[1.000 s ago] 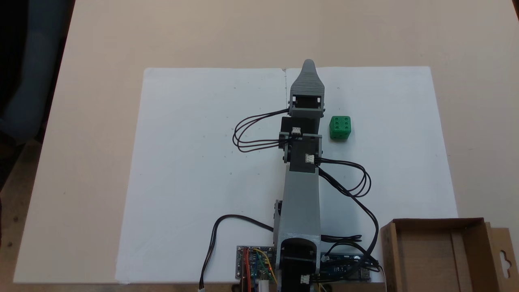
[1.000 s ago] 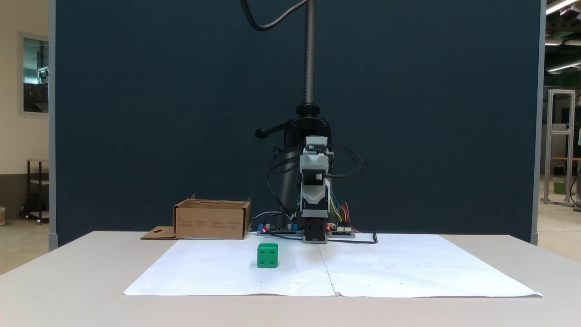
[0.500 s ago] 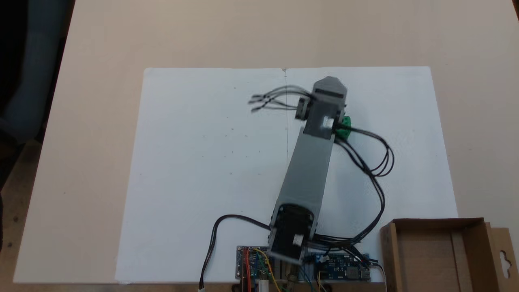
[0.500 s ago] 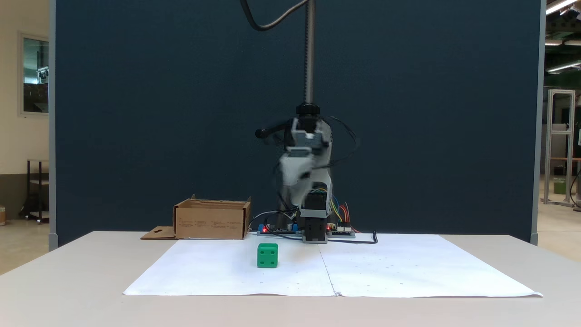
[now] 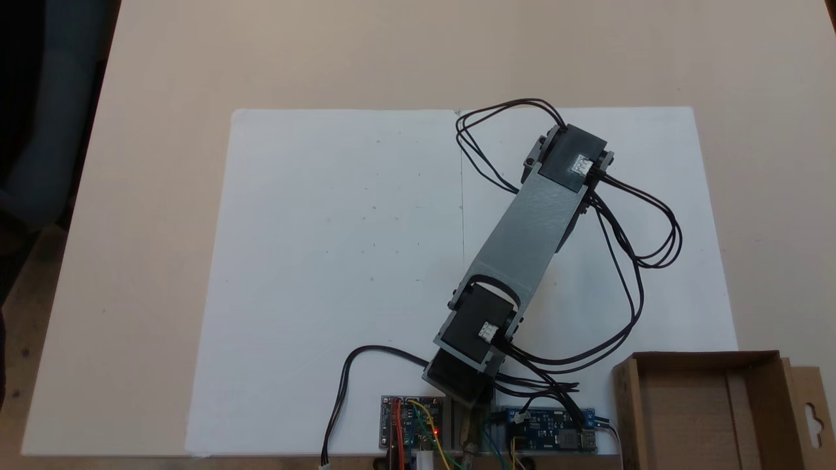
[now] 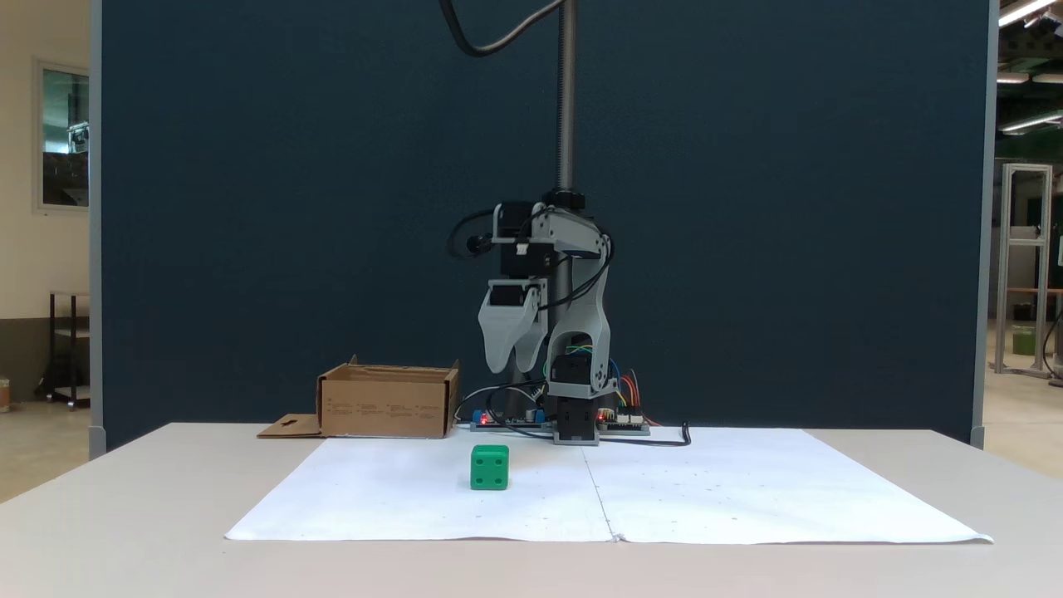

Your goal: Grasp a green dice and put it in the bin.

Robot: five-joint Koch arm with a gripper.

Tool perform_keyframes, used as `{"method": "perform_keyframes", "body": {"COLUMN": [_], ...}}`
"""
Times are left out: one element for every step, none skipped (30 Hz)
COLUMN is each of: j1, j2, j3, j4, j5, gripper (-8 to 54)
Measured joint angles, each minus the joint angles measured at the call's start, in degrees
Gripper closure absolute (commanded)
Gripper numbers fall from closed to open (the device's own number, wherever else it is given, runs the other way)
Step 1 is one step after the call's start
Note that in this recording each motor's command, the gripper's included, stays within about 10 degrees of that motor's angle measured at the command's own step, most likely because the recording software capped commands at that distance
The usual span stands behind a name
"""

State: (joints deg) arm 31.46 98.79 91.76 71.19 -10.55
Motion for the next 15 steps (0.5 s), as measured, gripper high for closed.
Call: {"method": "perform_keyframes", "body": {"j1": [0.35, 0.44, 0.53, 0.53, 0.53, 0.53, 0.53, 0.53, 0.53, 0.53, 0.35, 0.00, -0.62, -0.97, -1.49], "j2": [-0.53, -1.05, -1.67, -1.93, -2.46, -3.34, -4.13, -4.83, -5.54, -6.42, -7.21, -7.29, -7.56, -8.00, -8.70], "j3": [0.00, 0.00, 0.00, 0.00, 0.00, 0.00, 0.00, 0.00, 0.00, 0.00, 0.00, 0.00, 0.00, 0.00, 0.00], "j4": [0.00, 0.00, 0.00, 0.00, 0.00, 0.00, 0.00, -0.26, -0.79, -1.41, -2.11, -2.72, -3.25, -3.60, -3.96], "j5": [-1.67, -3.25, -5.01, -6.33, -7.65, -8.53, -9.23, -9.67, -9.76, -9.76, -9.76, -9.76, -9.76, -9.76, -9.76], "gripper": [1.2, 1.2, 1.2, 1.2, 1.2, 1.2, 1.3, 1.3, 1.4, 1.4, 1.4, 1.4, 1.4, 1.4, 1.4]}}
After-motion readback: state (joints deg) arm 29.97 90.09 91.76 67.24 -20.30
